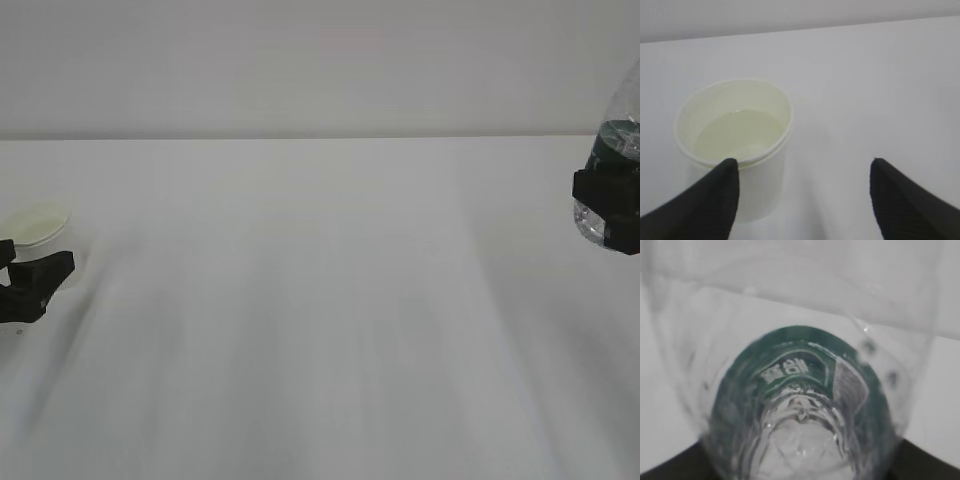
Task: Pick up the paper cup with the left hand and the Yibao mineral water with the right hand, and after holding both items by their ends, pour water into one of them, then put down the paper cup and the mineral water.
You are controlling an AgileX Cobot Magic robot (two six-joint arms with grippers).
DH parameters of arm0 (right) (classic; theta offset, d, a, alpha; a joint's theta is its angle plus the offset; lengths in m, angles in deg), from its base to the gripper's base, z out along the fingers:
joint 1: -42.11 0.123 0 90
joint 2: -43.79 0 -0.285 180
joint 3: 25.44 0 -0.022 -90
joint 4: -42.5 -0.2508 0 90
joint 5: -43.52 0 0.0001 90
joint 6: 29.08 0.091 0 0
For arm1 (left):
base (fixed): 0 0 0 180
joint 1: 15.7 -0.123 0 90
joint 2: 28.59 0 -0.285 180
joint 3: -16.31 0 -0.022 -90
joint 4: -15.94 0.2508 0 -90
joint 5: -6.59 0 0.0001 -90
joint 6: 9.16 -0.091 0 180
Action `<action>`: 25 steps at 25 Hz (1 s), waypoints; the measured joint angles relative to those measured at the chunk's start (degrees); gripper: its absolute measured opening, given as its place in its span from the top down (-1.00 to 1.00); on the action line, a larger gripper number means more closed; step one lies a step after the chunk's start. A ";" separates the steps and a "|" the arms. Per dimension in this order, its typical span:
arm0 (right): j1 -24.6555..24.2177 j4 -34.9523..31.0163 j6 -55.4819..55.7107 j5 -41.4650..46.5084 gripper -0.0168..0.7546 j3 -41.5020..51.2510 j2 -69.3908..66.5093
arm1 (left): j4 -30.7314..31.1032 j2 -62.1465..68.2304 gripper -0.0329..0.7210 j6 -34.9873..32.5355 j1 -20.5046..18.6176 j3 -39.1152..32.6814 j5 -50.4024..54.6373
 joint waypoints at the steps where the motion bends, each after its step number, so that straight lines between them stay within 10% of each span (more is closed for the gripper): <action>1: 0.00 0.11 0.00 0.01 -0.04 0.00 0.00 | 0.69 -0.71 -0.66 0.48 0.00 0.00 0.00; 25: 0.00 0.42 0.37 -0.41 -0.03 0.00 0.00 | 11.60 -14.54 -0.63 9.23 0.00 -0.22 0.00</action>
